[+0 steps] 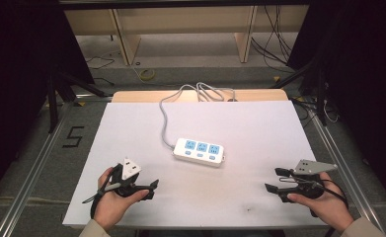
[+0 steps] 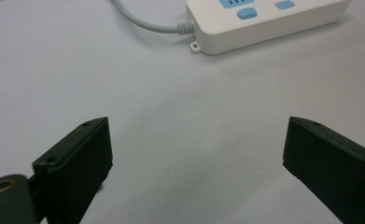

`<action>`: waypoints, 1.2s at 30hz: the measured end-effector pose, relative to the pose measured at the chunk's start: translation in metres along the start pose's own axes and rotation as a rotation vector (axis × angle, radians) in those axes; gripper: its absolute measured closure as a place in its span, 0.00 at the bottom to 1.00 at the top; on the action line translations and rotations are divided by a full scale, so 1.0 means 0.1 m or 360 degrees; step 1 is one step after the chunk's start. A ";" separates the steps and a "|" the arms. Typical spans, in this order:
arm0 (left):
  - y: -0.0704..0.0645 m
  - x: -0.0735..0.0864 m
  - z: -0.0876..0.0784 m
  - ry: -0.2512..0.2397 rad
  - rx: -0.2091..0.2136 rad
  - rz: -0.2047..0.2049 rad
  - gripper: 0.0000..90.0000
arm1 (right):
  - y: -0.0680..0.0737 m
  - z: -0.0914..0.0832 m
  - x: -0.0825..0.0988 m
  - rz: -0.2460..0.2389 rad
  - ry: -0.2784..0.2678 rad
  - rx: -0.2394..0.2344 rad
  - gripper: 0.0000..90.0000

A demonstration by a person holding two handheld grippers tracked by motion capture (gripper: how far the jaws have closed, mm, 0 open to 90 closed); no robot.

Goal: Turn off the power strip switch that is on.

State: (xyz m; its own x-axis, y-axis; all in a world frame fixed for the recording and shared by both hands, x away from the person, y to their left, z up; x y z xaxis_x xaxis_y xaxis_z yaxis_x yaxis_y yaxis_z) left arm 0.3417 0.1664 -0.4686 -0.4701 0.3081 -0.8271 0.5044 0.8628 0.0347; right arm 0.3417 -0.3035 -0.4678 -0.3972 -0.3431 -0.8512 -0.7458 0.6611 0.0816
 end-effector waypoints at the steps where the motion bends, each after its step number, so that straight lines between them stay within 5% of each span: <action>1: -0.01 -0.02 -0.01 -0.0020 0.0018 -0.0013 0.13 | 0.00 0.00 0.00 -0.0005 0.0004 0.0005 0.32; 6: -0.08 -0.09 -0.02 -0.0092 0.0028 0.0006 0.25 | 0.01 -0.02 0.00 -0.0001 -0.0009 0.0011 0.32; 11: -0.05 -0.14 -0.02 -0.0086 -0.0041 0.0019 0.68 | 0.01 -0.01 0.00 -0.0006 0.0000 0.0002 0.32; 16: -0.02 -0.23 0.02 -0.0152 -0.0017 -0.0104 0.99 | 0.01 0.00 0.00 0.0004 -0.0006 -0.0003 0.32; 20: -0.10 -0.29 0.08 -0.0142 0.0046 -0.0067 1.00 | 0.01 0.02 0.00 0.0003 0.0000 -0.0009 0.32; 28: -0.22 -0.44 0.27 -0.0075 0.0060 0.0021 1.00 | 0.02 0.05 -0.01 0.0003 0.0002 -0.0019 0.32; 36: -0.27 -0.53 0.41 -0.0058 0.0072 0.0041 1.00 | 0.01 0.05 -0.01 0.0003 0.0006 -0.0017 0.31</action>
State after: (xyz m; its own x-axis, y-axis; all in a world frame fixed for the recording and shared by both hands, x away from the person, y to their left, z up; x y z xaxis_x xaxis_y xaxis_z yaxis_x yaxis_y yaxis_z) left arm 0.3823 0.1101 -0.4480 -0.4304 0.3144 -0.8461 0.5488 0.8354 0.0313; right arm 0.3443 -0.2989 -0.4694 -0.4008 -0.3441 -0.8491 -0.7506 0.6547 0.0890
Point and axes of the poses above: each handheld gripper's, and its own axes: z roughly forward along the jaws, x roughly out of its underside, y roughly to its left, the point moved 3 cm from there along z, roughly forward along the jaws, and after that the axes turned 5 degrees about -y, right-handed, at the moved point
